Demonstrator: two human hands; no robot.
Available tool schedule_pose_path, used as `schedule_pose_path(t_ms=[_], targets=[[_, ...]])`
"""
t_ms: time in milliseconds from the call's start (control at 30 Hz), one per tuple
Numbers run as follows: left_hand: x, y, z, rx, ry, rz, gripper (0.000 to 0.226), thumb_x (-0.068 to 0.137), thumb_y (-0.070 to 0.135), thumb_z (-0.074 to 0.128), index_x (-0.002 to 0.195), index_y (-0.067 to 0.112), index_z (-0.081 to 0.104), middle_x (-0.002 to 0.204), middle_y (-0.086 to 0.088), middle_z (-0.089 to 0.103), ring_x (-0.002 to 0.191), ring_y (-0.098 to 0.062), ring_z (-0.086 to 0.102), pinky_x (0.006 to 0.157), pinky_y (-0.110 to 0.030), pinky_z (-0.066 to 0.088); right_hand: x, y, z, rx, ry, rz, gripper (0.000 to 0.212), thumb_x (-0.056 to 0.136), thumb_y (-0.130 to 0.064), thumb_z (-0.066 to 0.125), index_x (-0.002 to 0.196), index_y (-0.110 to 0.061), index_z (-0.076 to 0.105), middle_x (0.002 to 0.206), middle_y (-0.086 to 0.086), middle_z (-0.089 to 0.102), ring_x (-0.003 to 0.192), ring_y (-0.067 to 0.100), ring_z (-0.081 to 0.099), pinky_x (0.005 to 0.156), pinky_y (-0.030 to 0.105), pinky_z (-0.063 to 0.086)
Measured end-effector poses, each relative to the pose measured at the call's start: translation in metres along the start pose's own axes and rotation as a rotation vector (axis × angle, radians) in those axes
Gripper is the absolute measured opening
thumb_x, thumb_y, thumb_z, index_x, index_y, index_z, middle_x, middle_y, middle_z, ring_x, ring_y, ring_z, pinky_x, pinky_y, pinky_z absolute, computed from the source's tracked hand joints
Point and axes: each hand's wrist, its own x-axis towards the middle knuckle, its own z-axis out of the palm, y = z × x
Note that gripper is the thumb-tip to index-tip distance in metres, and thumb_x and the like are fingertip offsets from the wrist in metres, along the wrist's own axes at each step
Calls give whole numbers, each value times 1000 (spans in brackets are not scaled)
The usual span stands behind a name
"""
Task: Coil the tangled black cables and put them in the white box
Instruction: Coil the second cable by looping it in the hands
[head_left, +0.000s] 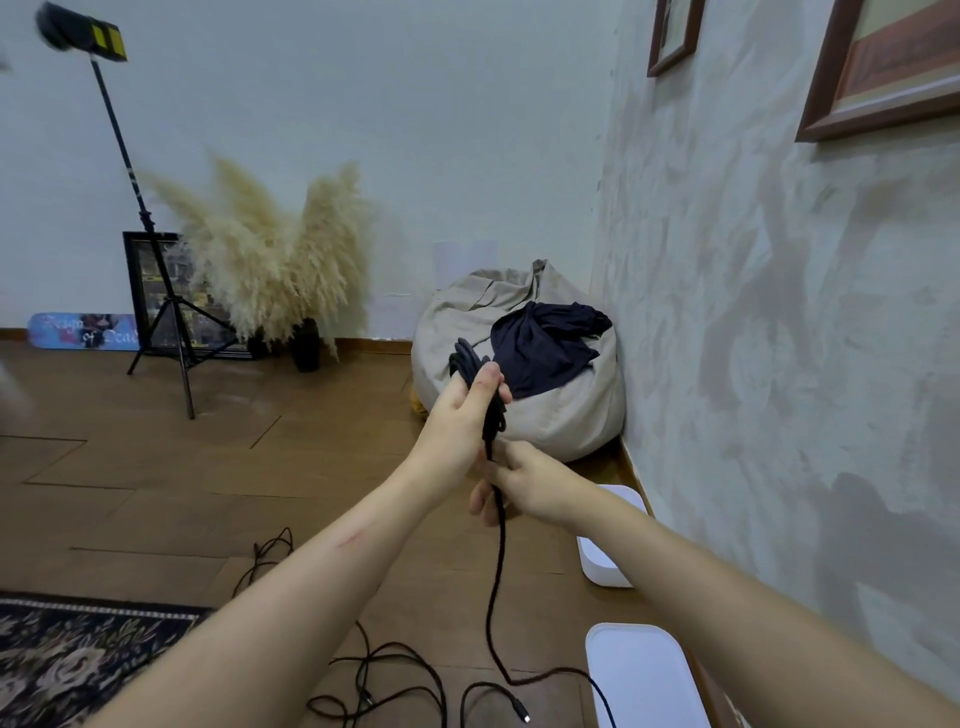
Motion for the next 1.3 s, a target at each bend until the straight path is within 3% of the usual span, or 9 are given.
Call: schedule_pose_path(t_ms=[133, 367, 467, 567, 633, 767, 867, 967, 1300], targets=[[5, -9, -6, 69, 50, -26, 42, 86, 69, 50, 87, 28, 59, 89, 1, 59, 84, -12, 55, 88, -36, 43, -5, -10, -3, -109, -48, 18, 21, 107, -18, 44, 116, -3, 57, 93, 10, 75, 58, 17, 60, 59, 28, 55], [12, -27, -22, 264, 108, -113, 36, 106, 48, 46, 94, 17, 58, 94, 3, 60, 90, -12, 55, 80, -28, 41, -18, -20, -40, -196, -133, 167, 22, 102, -20, 58, 99, -1, 69, 82, 6, 76, 55, 10, 50, 53, 21, 48], [9, -31, -24, 302, 56, -147, 36, 107, 44, 46, 102, 10, 60, 91, 6, 60, 90, -11, 56, 75, -24, 40, -20, -25, -50, -562, -59, -8, 23, 102, -23, 56, 82, -21, 67, 71, -7, 72, 53, 1, 51, 56, 13, 39], [1, -33, -16, 370, -136, -165, 35, 108, 43, 44, 111, 12, 61, 99, 0, 65, 98, -15, 60, 82, -28, 41, -13, -26, -55, -851, 96, -183, 26, 101, -27, 55, 77, -32, 62, 74, -6, 70, 66, 5, 58, 65, 27, 42], [-5, -29, -8, 343, -247, -205, 45, 110, 45, 37, 122, 10, 63, 116, -9, 68, 112, -20, 62, 92, -25, 40, -11, -23, -61, -847, 169, -255, 16, 99, -29, 59, 91, -29, 72, 85, -6, 71, 80, 11, 62, 74, 33, 47], [-12, -18, 4, 127, -348, -344, 52, 110, 53, 24, 104, 19, 64, 96, -2, 65, 92, -16, 61, 92, -28, 47, -14, -17, -70, -705, 346, -348, 9, 86, -32, 77, 88, -25, 73, 79, -12, 68, 78, 6, 60, 70, 28, 45], [-13, -20, 3, 108, -441, -331, 54, 99, 67, 39, 102, 18, 61, 92, 2, 62, 84, -11, 58, 88, -29, 46, -18, -15, -73, -668, 390, -349, 16, 83, -32, 80, 84, -24, 67, 74, -18, 64, 75, 2, 59, 65, 21, 39], [-13, -23, -5, 287, -577, -194, 33, 101, 49, 57, 95, 17, 56, 89, 2, 55, 81, -8, 51, 80, -25, 40, -18, -19, -71, -653, 382, -317, 16, 82, -34, 81, 84, -27, 67, 76, -14, 64, 76, 3, 57, 64, 23, 40], [-17, -26, 0, 329, -468, -64, 23, 108, 37, 49, 94, 20, 53, 86, 6, 54, 74, 1, 50, 73, -13, 41, -15, -10, -76, -525, 332, -296, 6, 97, -29, 66, 98, -24, 69, 90, -10, 67, 80, 3, 58, 71, 23, 41]])
